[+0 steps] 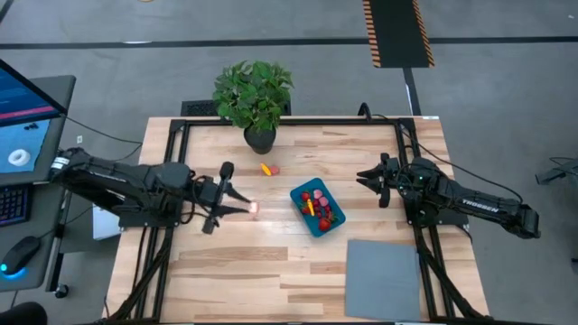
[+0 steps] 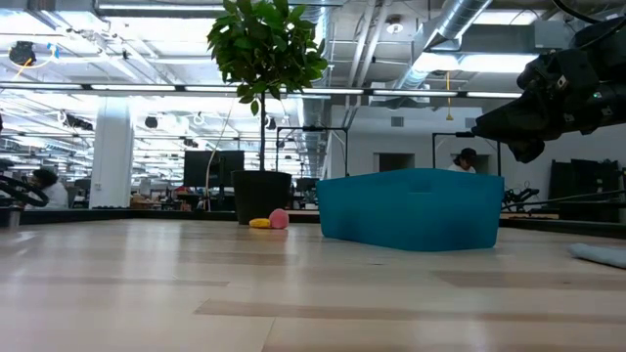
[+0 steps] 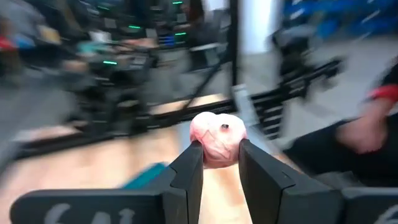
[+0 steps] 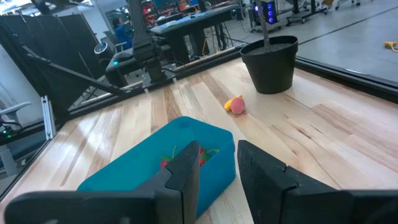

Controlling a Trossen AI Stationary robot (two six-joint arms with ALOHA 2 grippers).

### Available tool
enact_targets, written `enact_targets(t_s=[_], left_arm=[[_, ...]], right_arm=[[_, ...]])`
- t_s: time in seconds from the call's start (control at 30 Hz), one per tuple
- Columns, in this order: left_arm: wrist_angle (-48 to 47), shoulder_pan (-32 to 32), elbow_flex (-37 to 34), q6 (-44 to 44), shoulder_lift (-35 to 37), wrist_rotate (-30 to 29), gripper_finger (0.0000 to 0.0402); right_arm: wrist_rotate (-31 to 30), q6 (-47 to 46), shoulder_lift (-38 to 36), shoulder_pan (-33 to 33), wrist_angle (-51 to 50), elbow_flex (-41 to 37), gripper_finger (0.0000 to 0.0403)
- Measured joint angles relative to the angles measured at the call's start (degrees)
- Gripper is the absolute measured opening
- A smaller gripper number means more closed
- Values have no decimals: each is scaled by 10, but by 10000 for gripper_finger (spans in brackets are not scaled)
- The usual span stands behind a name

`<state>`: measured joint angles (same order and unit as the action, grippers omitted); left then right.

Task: Pick and placing Produce into tupperware
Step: Put the left apricot into the blue bin

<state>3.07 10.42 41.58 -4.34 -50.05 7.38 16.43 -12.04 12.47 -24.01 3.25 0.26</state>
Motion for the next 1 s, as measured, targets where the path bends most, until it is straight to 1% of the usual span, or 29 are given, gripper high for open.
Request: enact_targets(t_s=[0.07,0.2,0.33,0.5,0.57,0.7,0.77,0.9,1.0], left_arm=[[0,13,0,-53,-7,-62,83],[7,43,1,-177,-32,-150,83],[13,62,1,-292,-77,-235,83],[49,79,1,-357,-135,-342,83],[73,85,0,-395,-159,-390,83],[105,96,0,-500,-202,-518,83],[127,99,0,-538,-220,-569,83],[194,101,0,-604,-258,-650,82],[239,102,0,-629,-280,-686,78]], right_arm=[[0,0,0,0,0,0,131],[0,0,0,0,0,0,131],[0,0,0,0,0,0,131],[0,0,0,0,0,0,131],[0,0,-1,0,-1,0,131],[0,0,-1,0,0,0,131],[0,0,-1,0,0,0,131],[0,0,-1,0,0,0,131],[0,0,-1,0,0,0,131]])
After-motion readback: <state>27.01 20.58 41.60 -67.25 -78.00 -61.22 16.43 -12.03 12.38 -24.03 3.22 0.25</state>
